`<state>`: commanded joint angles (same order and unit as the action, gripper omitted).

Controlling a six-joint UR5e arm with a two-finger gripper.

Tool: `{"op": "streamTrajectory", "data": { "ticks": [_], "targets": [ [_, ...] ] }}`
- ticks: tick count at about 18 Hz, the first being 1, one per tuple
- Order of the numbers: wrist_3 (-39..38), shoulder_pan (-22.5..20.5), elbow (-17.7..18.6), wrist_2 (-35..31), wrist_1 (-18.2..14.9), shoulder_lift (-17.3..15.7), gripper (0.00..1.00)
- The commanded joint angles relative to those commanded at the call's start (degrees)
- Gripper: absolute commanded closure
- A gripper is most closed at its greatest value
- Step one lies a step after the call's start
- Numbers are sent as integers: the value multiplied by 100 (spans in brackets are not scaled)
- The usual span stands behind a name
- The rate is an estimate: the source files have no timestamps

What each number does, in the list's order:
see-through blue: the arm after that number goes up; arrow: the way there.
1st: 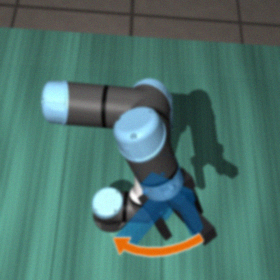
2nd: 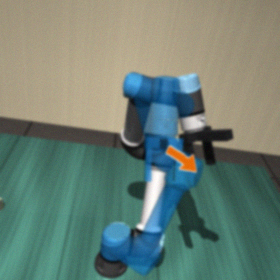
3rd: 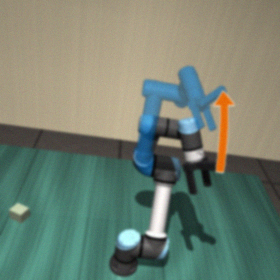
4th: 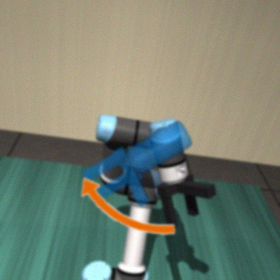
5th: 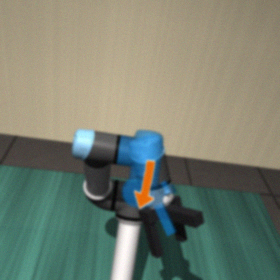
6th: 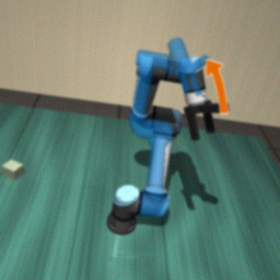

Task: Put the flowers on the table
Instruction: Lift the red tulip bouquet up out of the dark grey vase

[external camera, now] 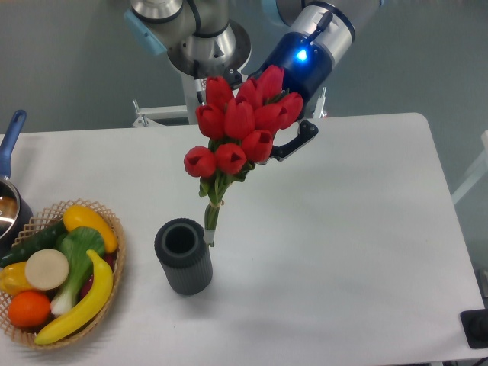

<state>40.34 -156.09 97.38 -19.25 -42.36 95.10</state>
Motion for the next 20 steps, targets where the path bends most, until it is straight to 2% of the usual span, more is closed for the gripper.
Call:
{"op": "streamTrajectory", "data": {
  "ticks": [12,20],
  "targets": [
    [-88,0,-35,9,0,-18,48],
    [-132,26,-237,-35,-9,96,48]
  ]
}}
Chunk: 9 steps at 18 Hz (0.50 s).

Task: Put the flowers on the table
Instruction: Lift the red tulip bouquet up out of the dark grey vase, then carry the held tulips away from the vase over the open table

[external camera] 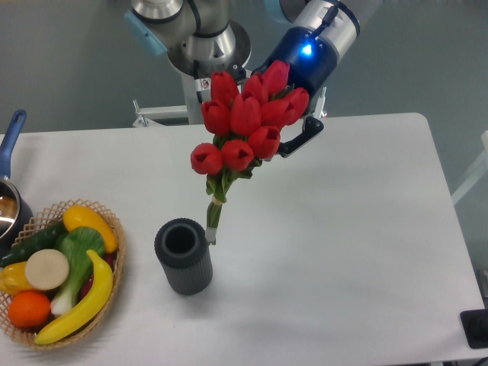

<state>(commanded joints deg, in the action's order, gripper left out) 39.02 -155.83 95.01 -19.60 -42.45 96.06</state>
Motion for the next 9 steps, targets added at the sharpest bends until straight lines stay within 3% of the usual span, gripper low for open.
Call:
{"op": "streamTrajectory", "data": {
  "ticks": [5,9],
  "targets": [
    [44,-17,-88,-157,0,123,48],
    [18,-26,0,-1491,-17,1,48]
  ]
}}
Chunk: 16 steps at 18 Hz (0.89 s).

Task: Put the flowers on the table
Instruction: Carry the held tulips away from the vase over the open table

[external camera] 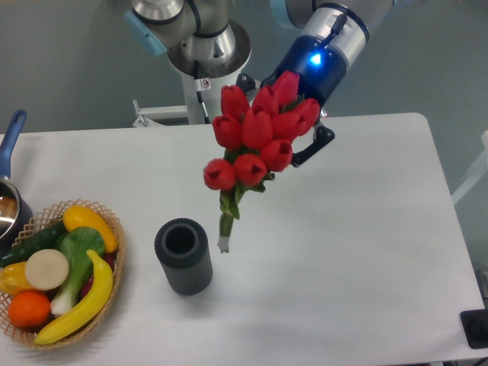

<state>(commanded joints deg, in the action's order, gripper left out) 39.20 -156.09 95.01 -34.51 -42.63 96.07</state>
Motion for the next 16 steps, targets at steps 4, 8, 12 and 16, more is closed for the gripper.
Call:
{"op": "streamTrajectory", "data": {
  "ticks": [4,8,12,16],
  "targets": [
    [-18,-26,44,-635,-9,-114,48],
    [0,-44,254,-1424,-105,-272,48],
    [35,-26,501,-2190,-123,-317,48],
    [44,-26,668,-2910,-202,-422,48]
  ]
}}
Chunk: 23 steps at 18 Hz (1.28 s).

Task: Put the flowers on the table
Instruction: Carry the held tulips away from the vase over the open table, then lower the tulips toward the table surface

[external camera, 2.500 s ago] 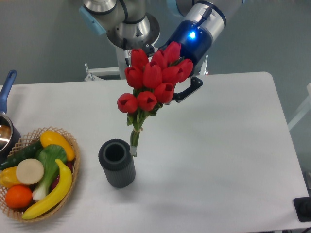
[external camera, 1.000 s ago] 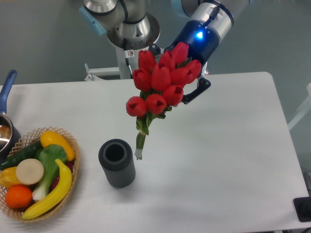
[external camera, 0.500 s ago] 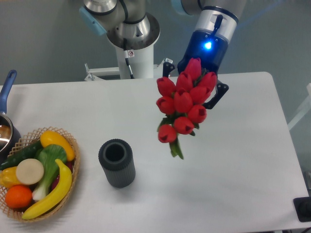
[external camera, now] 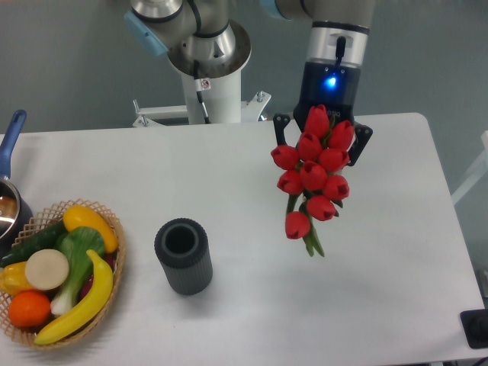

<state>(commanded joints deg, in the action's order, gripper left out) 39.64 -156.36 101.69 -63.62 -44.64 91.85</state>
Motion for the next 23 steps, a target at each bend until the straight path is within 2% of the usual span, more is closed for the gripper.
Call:
{"op": "streamTrajectory", "data": {
  "ticks": [4,8,13,16,23],
  "targets": [
    [271,26,167,-1177,-211,17,48],
    [729,44,193,-1644,-606,96,48],
    [1089,123,281,-2804,-756,465,48],
    [1248,193,264,-3078,-765,702,48],
    [1204,308,194,-3087,-730,1370,48]
  ]
}}
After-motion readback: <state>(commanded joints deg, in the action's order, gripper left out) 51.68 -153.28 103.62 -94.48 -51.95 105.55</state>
